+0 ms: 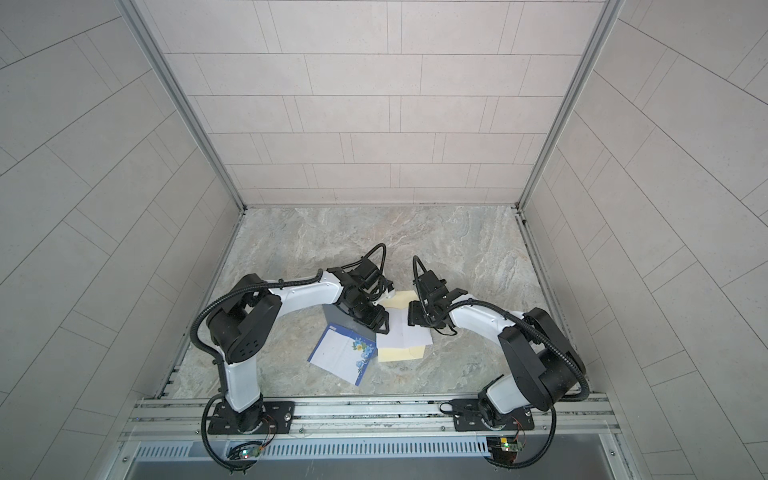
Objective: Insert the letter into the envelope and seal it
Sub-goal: 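Reach both grippers down to the white letter lying on the cream envelope, then grasp the white letter edge with the right gripper and lift it up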
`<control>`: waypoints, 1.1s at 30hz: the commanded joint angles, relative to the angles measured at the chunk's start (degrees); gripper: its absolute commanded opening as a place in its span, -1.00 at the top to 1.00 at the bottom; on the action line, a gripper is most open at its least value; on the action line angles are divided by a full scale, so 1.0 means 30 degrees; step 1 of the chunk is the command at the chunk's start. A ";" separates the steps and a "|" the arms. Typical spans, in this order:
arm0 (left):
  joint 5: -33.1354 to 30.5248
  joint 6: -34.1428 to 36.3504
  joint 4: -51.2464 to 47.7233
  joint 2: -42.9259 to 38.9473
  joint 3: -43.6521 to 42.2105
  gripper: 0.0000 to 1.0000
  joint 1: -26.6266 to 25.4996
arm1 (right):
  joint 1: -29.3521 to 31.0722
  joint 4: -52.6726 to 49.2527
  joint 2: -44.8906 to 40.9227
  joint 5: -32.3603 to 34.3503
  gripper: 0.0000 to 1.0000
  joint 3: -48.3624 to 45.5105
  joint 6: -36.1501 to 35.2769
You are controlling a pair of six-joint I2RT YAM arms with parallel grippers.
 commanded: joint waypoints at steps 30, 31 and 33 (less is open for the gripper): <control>0.7169 -0.6837 0.9437 -0.4749 -0.2536 -0.68 0.4522 | -0.1998 0.1796 -0.5165 -0.4349 1.00 0.0207 -0.0355; 0.7406 -0.7976 1.0965 -0.5294 -0.3196 -0.72 0.5333 | -0.2574 0.2023 -0.5634 -0.5104 1.00 0.0225 -0.0344; 0.7737 -0.9914 1.3512 -0.6229 -0.4306 -0.75 0.6689 | -0.3702 0.2626 -0.6510 -0.6425 1.00 0.0209 -0.0092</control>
